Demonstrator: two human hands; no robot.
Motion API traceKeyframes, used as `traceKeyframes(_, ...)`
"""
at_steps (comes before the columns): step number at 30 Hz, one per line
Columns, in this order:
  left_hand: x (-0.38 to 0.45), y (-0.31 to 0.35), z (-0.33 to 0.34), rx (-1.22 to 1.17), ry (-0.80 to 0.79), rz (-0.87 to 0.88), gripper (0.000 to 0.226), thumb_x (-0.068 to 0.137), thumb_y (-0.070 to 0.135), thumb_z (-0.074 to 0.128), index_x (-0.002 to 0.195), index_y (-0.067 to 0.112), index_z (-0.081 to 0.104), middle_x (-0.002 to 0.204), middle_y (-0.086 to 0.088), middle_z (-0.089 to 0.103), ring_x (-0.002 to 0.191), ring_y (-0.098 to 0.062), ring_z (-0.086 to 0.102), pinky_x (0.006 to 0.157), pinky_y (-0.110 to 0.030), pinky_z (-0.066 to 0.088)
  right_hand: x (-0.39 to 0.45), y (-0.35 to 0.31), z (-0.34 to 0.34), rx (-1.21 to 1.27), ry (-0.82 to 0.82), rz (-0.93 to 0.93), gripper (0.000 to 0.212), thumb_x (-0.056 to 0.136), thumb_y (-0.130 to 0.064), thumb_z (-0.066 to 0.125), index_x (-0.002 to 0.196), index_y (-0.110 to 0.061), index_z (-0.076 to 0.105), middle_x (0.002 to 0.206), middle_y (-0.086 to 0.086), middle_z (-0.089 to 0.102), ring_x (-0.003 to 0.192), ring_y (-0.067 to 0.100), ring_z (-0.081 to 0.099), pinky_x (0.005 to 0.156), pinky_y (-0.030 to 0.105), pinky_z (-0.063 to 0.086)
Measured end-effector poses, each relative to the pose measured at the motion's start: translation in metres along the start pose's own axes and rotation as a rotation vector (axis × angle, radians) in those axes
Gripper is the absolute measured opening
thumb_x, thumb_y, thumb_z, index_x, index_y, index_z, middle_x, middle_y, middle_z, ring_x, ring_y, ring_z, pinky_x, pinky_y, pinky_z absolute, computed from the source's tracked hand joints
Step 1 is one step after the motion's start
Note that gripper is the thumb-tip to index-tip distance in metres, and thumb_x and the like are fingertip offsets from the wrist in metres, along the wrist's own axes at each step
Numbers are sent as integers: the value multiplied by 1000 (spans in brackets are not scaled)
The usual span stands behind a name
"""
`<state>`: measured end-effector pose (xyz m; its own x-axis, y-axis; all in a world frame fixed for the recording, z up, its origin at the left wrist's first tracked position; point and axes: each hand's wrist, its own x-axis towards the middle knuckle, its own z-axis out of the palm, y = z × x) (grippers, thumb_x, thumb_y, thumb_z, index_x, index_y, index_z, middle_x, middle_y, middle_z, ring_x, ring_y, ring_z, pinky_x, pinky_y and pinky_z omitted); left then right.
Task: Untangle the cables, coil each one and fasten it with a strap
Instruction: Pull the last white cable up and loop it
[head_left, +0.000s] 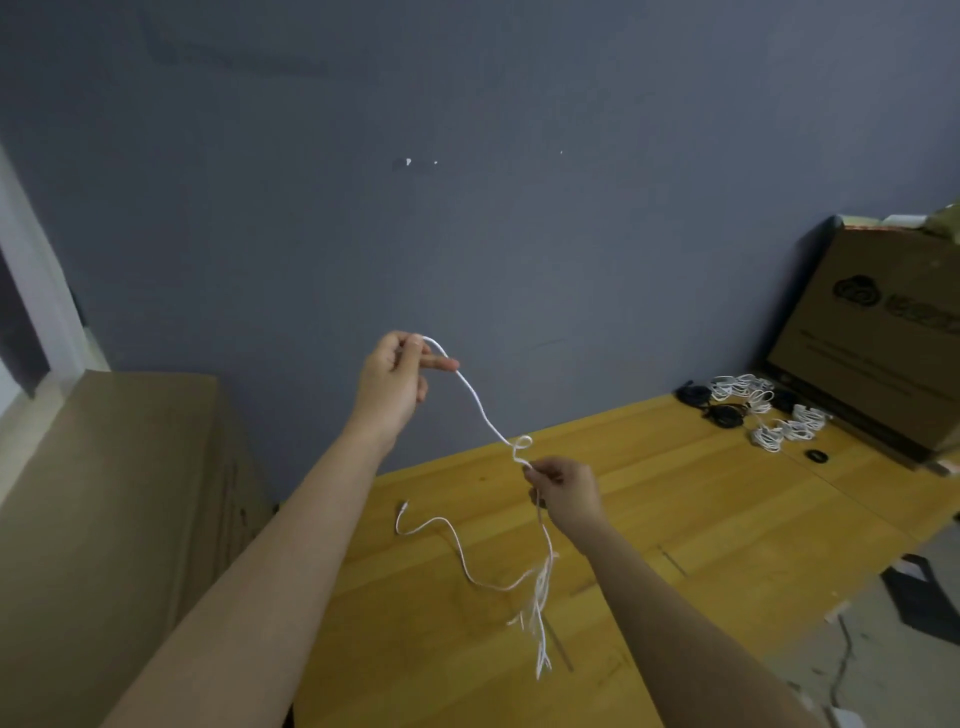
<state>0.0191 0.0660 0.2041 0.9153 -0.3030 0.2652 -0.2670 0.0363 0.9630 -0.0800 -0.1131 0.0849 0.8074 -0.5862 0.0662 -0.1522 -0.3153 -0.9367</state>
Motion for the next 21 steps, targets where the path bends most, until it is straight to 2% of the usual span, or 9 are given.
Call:
traceKeyframes(3,4,5,-5,-59,100,13,21,104,19,35,87,15,47,80,1,73,37,-6,35,39,-16,30,-2,24,-5,-286,-88,42,11,91,-11,63,83,-12,71,59,3,58,58,20,55,61,34,48)
traceKeyframes(5,3,5,-6,-49,81,7,20,104,19,35,89,13,47,84,0,73,39,-6,38,40,-15,32,-6,27,-3,-397,-194,69,16,94,-12,59,97,-6,73,78,9,66,72,22,60,61,26,42)
traceKeyframes(7,0,6,-3,0,-1,-1,19,105,20,34,92,12,46,86,2,74,40,-8,43,41,-15,33,-9,19,1,-419,-278,58,22,95,-5,53,108,-5,70,104,10,69,92,22,62,61,18,41)
traceKeyframes(9,-1,6,3,32,-76,-5,19,105,20,34,89,13,43,89,3,75,40,-9,47,41,-17,31,-13,5,3,-283,-309,55,34,91,2,49,120,-11,62,122,3,63,106,22,59,64,13,42)
traceKeyframes(12,-1,10,12,54,-129,14,21,105,20,34,87,14,43,92,3,75,40,-10,50,39,-17,31,-16,-15,8,103,-310,58,57,86,5,53,136,-22,45,126,-3,56,105,13,55,76,16,46)
traceKeyframes(15,2,19,21,37,-158,37,19,104,21,35,89,12,43,92,5,75,42,-11,53,41,-17,33,-12,-38,13,329,-206,63,51,91,-7,61,137,-14,42,108,6,57,95,12,56,76,17,47)
traceKeyframes(17,6,31,27,2,-183,55,19,104,21,35,88,14,42,94,7,74,44,-12,56,43,-18,35,-2,-54,12,267,-116,61,64,90,-18,66,144,-14,32,119,10,52,107,18,54,82,23,46)
traceKeyframes(19,12,47,32,-32,-208,74,21,104,22,35,85,16,40,96,6,74,46,-12,59,42,-18,35,13,-69,7,38,-31,-30,80,86,-27,70,150,-19,22,141,9,38,130,22,39,101,34,40)
traceKeyframes(21,17,66,38,-30,-240,110,22,104,21,35,83,17,40,97,7,73,49,-13,61,43,-18,35,23,-91,2,-130,-2,-223,66,86,-34,69,143,-20,37,141,7,39,131,17,35,108,35,33)
